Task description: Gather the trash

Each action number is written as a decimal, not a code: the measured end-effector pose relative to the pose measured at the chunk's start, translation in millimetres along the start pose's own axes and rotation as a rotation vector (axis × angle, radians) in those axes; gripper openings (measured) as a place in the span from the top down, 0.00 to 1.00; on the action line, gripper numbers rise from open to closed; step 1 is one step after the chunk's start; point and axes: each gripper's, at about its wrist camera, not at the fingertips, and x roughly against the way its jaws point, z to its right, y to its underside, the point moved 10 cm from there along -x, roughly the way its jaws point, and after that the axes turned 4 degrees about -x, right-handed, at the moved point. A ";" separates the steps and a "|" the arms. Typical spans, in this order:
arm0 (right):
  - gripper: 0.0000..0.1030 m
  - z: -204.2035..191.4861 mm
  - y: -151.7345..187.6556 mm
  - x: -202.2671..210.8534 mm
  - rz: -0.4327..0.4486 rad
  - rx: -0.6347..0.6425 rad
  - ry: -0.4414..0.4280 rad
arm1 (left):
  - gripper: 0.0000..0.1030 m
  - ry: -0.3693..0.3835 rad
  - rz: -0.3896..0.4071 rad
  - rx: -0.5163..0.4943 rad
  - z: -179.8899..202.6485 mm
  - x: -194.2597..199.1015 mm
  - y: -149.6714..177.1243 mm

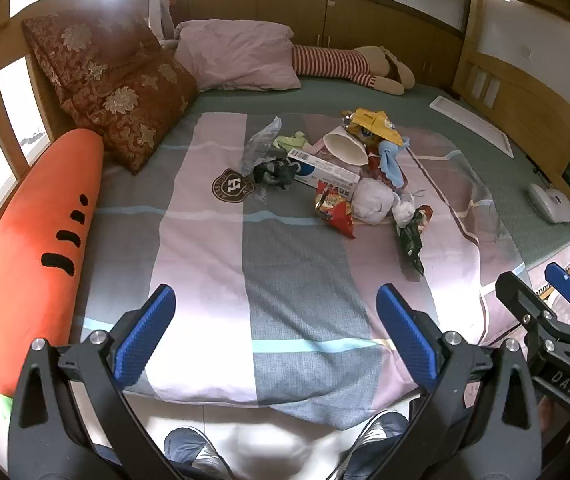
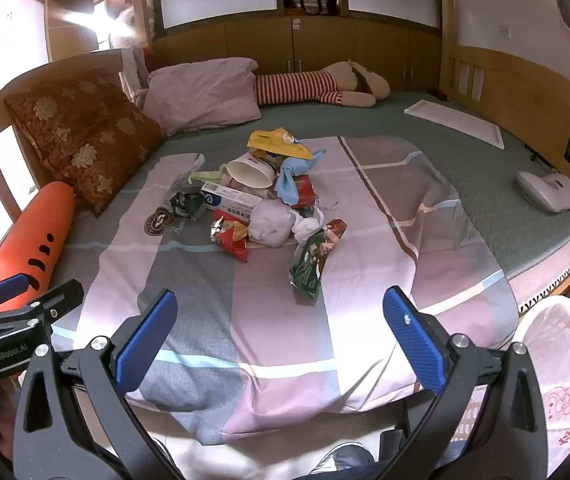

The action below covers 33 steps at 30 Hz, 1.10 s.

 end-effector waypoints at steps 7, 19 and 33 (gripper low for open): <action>0.02 -0.4 0.2 -0.8 -0.001 -0.001 0.001 | 0.03 -0.001 0.000 -0.002 0.0 -0.3 0.1; 0.02 -1.2 -0.2 -0.4 -0.001 0.001 0.002 | 0.03 -0.001 0.001 0.000 -0.4 -2.0 -0.3; 0.02 -1.5 -0.5 0.0 0.004 -0.001 -0.005 | 0.03 -0.004 -0.003 -0.004 0.6 -1.1 1.0</action>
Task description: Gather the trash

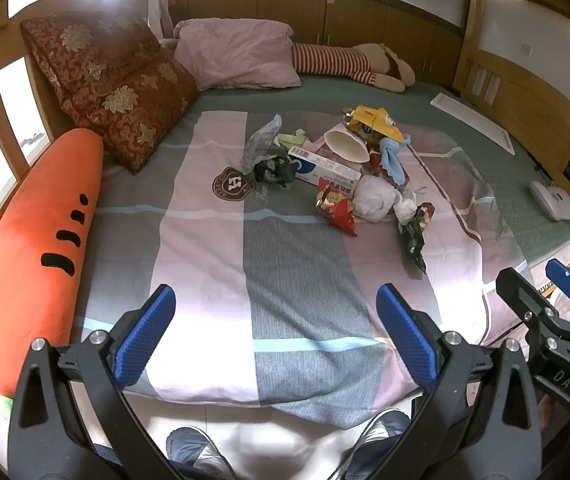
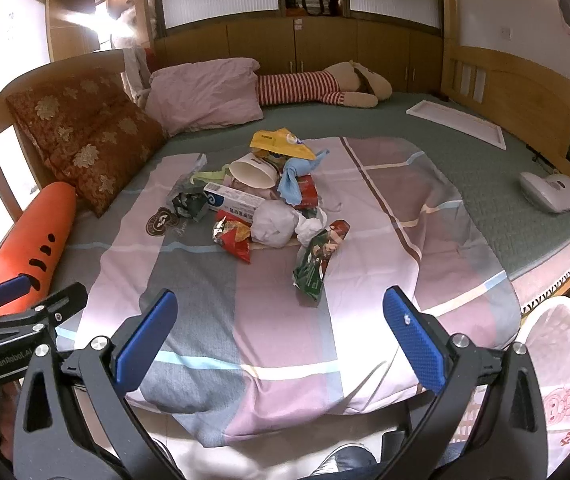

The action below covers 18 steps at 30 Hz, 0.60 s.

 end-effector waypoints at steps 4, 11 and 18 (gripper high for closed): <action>0.02 0.8 -0.2 -0.9 -0.004 -0.001 0.001 | 0.03 -0.002 0.002 -0.008 1.2 -0.2 -0.3; 0.02 0.9 -0.6 -0.9 -0.002 0.005 0.002 | 0.03 -0.003 0.000 -0.007 3.5 0.7 1.1; 0.02 0.4 -0.9 -0.6 0.000 0.001 0.002 | 0.03 -0.004 -0.005 -0.005 3.4 0.6 1.5</action>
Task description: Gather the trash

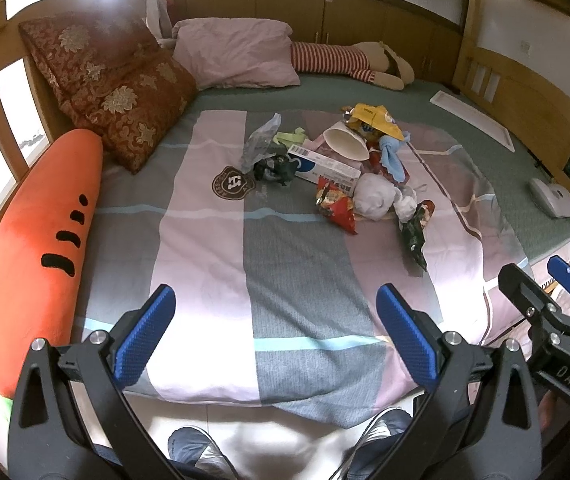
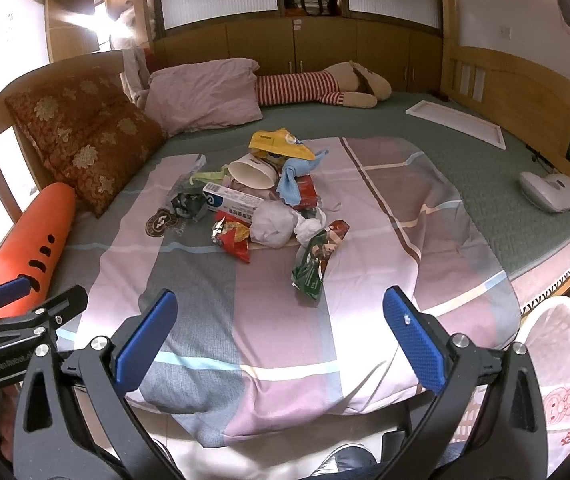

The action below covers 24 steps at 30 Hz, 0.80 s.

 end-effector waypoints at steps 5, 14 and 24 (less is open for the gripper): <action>0.02 -1.6 -1.6 -3.7 0.013 0.013 0.004 | 0.03 -0.006 -0.003 -0.008 -1.2 -1.5 1.2; 0.02 2.2 -1.9 -10.1 0.012 0.012 0.018 | 0.03 -0.030 0.001 -0.037 1.4 -3.8 1.4; 0.02 20.6 4.0 -49.9 0.002 -0.065 0.020 | 0.03 0.055 0.060 -0.019 -15.0 -29.8 6.5</action>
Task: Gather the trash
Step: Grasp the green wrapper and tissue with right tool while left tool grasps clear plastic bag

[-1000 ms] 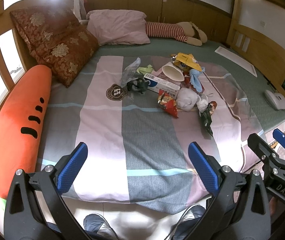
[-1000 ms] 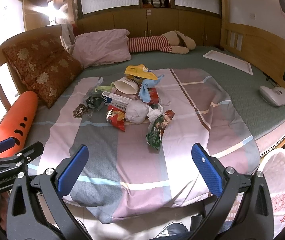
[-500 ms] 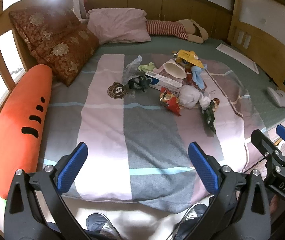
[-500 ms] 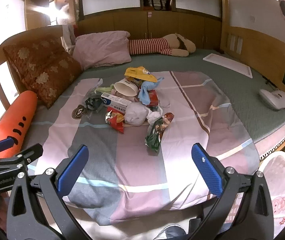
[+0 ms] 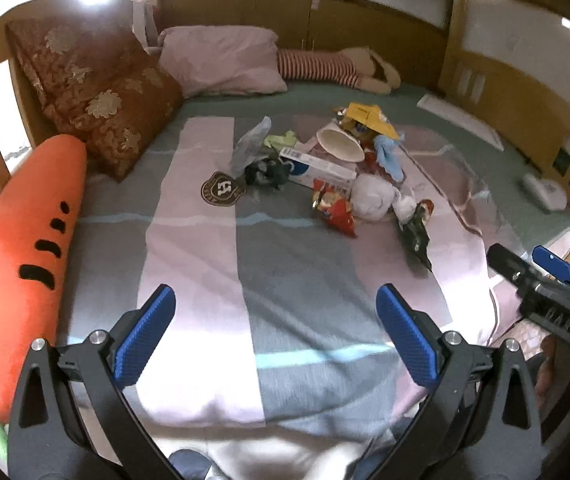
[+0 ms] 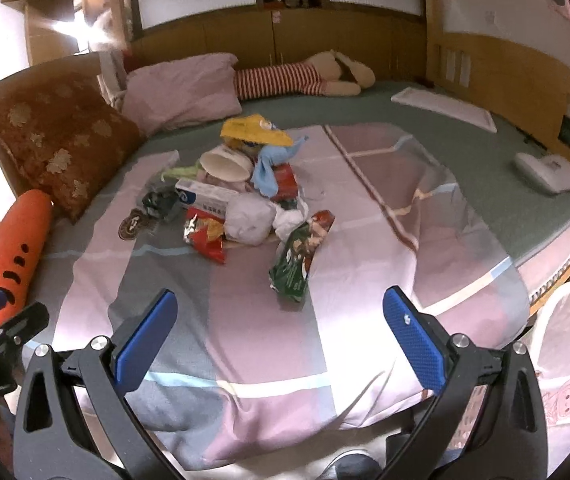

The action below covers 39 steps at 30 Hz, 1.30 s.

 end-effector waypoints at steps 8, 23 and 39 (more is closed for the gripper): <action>0.03 5.8 5.3 -59.2 -0.132 0.052 0.036 | 0.03 -0.014 0.010 0.094 -38.4 -26.0 7.7; 0.76 9.0 34.1 -178.9 -0.517 0.040 0.080 | 0.03 -0.022 -0.113 0.014 -37.8 -71.6 -39.5; 0.84 -9.0 -1.7 -101.9 -0.389 -0.179 -0.215 | 0.18 0.025 -0.159 -0.001 -35.2 -235.1 -132.6</action>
